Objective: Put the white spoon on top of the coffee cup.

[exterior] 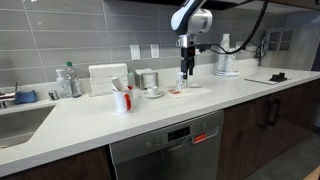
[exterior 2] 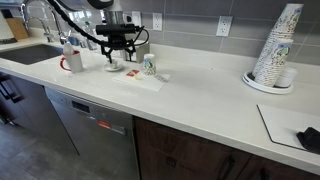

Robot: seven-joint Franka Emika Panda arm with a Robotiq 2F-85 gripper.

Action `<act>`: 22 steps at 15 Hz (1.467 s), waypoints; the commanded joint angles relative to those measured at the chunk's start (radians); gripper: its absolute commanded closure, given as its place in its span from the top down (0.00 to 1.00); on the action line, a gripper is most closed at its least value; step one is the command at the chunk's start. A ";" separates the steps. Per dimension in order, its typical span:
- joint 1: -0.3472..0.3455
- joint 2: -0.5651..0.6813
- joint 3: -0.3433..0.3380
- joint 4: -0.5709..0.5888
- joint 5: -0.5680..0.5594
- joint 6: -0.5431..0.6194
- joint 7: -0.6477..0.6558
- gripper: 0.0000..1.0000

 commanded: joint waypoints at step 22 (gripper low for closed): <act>-0.102 0.273 0.105 0.156 0.095 0.284 -0.061 1.00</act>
